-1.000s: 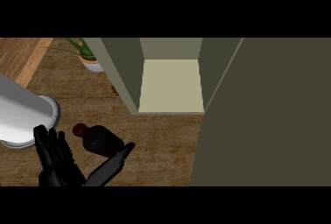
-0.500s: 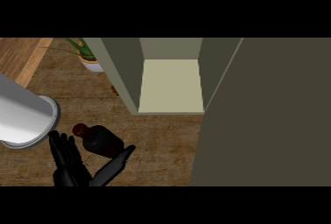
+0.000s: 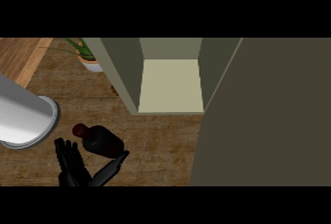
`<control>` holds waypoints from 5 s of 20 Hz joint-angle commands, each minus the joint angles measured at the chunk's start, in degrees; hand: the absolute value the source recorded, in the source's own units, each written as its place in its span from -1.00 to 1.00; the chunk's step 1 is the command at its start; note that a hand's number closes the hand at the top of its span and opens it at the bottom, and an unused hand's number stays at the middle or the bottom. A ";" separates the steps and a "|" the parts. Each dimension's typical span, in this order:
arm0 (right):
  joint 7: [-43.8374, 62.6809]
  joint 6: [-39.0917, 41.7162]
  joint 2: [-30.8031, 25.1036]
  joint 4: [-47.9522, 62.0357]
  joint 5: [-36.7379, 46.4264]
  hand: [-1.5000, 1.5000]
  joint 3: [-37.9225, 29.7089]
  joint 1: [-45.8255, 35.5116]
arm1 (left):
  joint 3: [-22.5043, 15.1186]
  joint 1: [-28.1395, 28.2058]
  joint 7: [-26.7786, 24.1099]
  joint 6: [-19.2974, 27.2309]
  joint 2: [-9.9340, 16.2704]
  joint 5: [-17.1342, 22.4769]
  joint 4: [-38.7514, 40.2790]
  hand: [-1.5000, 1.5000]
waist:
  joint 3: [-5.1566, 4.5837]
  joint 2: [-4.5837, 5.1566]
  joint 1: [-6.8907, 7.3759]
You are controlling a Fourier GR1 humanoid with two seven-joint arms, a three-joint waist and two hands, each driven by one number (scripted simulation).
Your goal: Pick up the wine, place it into the cabinet and close the cabinet
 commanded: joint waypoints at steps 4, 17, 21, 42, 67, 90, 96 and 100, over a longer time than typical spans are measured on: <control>3.26 0.75 -0.61 -7.82 -6.34 -1.00 -2.66 4.11 | 3.20 0.61 -10.85 -9.49 -0.14 9.94 8.47 -1.00 | 0.11 0.12 0.14; 5.22 -0.77 -1.10 -7.78 -8.40 -1.00 -4.48 2.68 | 10.06 -11.81 -18.62 -21.53 0.71 15.25 30.40 -1.00 | 0.13 0.17 -0.32; 5.41 -0.81 -1.20 -7.53 -7.38 -1.00 -2.99 2.10 | 10.20 -14.18 -22.05 -22.20 -0.12 17.50 34.86 -1.00 | 0.10 0.17 -0.28; 0.76 -1.63 0.00 -0.42 -2.93 -1.00 0.92 -0.34 | -7.49 -25.56 -18.61 -33.26 10.01 1.54 36.99 1.00 | 0.13 0.12 -1.01; 0.95 -0.53 0.31 -5.10 -6.04 -1.00 -1.53 5.17 | -12.12 -35.43 19.83 -17.99 5.94 -4.57 -4.08 1.00 | 0.17 0.02 0.14; -1.63 2.37 -0.89 -0.08 -9.26 -1.00 -5.80 2.81 | -0.99 -57.92 20.50 -16.09 0.44 -14.98 22.98 1.00 | 0.15 0.33 -0.36; -1.93 2.70 -0.88 1.56 -10.48 -1.00 -6.50 1.78 | -5.84 -58.39 15.03 -12.29 -0.13 -11.19 28.47 1.00 | 0.14 0.40 -0.83; -1.13 1.71 -0.06 -1.96 -9.07 -1.00 -5.75 3.40 | -3.69 -57.97 11.69 -14.56 -0.14 -8.92 32.25 1.00 | 0.14 0.32 -0.71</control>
